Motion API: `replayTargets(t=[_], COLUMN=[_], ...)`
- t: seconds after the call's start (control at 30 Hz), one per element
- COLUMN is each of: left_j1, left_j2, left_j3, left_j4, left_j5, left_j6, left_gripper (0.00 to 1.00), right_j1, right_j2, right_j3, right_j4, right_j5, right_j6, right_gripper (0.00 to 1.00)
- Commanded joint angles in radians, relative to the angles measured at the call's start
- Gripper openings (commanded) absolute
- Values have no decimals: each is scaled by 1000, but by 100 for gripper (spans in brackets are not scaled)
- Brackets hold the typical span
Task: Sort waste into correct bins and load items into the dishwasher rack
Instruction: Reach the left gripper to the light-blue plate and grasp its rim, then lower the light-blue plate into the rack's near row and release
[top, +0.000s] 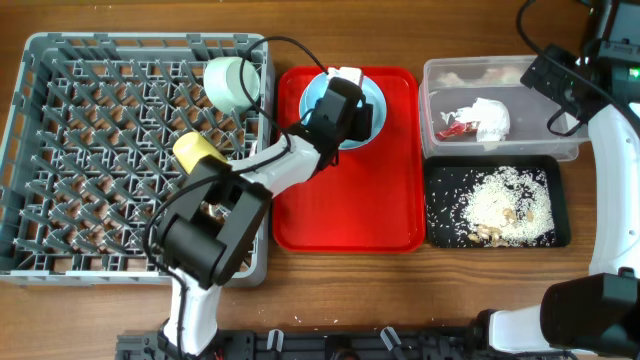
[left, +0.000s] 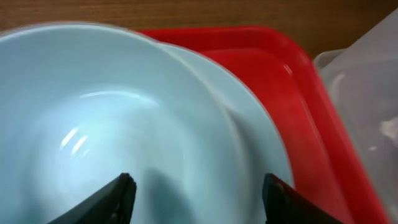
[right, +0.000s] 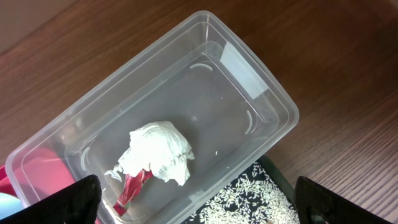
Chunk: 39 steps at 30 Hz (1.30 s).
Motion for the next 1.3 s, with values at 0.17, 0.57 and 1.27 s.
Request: replayTargets(t=[0.17,0.57,1.27], left_j1=[0,22,656], left_j2=[-101,-1272,-876], left_j3=[3,3,-270], left_j4=[-71,-1171,-1412], left_j5=[-106,175,1479], left_j6=[135,-118,454], left_gripper=[4,4,4], right_j1=[-4,-4,-4], right_j2=[12,12,12], right_j3=[-3,-3,-3], right_j4=[2,2,2], right_j5=[16,16,16], right_j6=[-6,-6,-6], right_gripper=[100,100,100])
